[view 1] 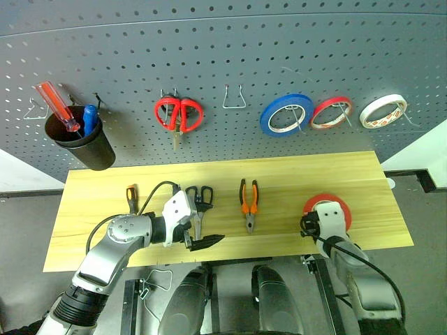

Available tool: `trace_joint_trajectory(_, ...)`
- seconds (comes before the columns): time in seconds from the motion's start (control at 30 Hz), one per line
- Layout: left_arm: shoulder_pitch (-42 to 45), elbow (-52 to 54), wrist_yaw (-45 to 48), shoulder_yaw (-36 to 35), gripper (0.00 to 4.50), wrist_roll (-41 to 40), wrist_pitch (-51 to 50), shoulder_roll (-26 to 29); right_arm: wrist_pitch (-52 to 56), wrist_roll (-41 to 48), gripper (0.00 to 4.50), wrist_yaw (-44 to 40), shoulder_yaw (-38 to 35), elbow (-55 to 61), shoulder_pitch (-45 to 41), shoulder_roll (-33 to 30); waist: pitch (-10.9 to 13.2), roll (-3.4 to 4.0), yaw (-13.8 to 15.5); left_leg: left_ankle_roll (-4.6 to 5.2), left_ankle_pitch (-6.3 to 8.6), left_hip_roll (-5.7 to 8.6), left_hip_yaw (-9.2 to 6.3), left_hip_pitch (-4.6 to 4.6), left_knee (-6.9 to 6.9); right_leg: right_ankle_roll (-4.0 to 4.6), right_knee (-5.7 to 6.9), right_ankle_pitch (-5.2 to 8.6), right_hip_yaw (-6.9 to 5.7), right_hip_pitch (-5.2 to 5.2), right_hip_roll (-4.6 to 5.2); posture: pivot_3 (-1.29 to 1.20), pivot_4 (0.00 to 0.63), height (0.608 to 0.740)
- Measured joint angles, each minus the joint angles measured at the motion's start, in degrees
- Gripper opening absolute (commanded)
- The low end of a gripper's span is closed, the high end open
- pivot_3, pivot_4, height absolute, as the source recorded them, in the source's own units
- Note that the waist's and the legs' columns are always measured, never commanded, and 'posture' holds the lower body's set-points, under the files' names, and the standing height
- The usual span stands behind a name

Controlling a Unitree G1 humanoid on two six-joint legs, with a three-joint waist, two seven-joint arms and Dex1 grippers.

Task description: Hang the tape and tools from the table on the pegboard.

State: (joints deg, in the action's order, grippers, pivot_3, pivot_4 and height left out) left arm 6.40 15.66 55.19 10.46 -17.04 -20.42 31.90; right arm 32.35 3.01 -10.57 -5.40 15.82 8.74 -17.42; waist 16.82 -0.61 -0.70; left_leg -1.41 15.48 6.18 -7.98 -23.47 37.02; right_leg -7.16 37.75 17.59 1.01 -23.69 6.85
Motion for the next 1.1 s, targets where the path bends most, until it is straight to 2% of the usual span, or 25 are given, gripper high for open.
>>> trace_joint_trajectory(0.2, 0.08, -0.47, -0.02, -0.02, 4.50, 0.00, 0.72, -0.16, -8.57, 0.44, 0.68, 0.92, -3.64, 4.78, 5.90, 1.39, 0.00, 0.00, 0.05, -0.02, -0.01, 0.01, 0.00, 0.00, 0.01, 0.00, 0.00, 0.00, 0.00, 0.01, 0.00, 0.03, 0.289, 0.710)
trace_joint_trajectory(0.4, 0.10, -0.63, -0.35, -1.46, 4.50, -1.19, 2.36, -1.04, -19.67, 3.50, 0.68, 1.06, -6.64, 8.71, 8.69, 5.44, 0.00, 0.00, 0.03, -0.07, -0.04, -0.01, 0.00, 0.00, 0.01, 0.00, 0.02, 0.00, -0.01, 0.00, -0.01, 0.03, 0.287, 0.710)
trace_joint_trajectory(0.6, 0.09, -0.65, -0.42, -3.43, 4.50, -2.44, 3.56, -1.07, -25.61, 7.20, 0.68, 0.77, -9.81, 10.20, 9.32, 7.09, -0.01, 0.00, 0.00, -0.08, -0.05, -0.01, 0.00, 0.01, 0.03, 0.00, 0.05, 0.00, -0.01, 0.01, -0.02, 0.02, 0.286, 0.710)
trace_joint_trajectory(0.87, 0.63, -1.31, -0.37, -3.50, 4.50, -3.26, 4.62, -2.06, -28.74, 10.25, 0.68, -1.67, -11.29, 14.32, 8.27, 5.60, -0.01, 0.00, 0.01, -0.11, -0.07, 0.00, 0.01, 0.01, 0.10, 0.00, 0.16, 0.00, -0.01, -0.01, -0.02, 0.02, 0.283, 0.710)
trace_joint_trajectory(1.1, 0.80, -1.83, -0.29, -4.45, 4.50, -4.54, 4.68, -2.15, -25.29, 11.21, 0.68, -0.33, -12.72, 19.86, 0.86, 2.61, -0.01, 0.00, -0.07, -0.18, -0.11, -0.01, 0.02, 0.02, 0.12, 0.00, 0.31, 0.00, 0.00, -0.06, -0.04, 0.02, 0.284, 0.710)
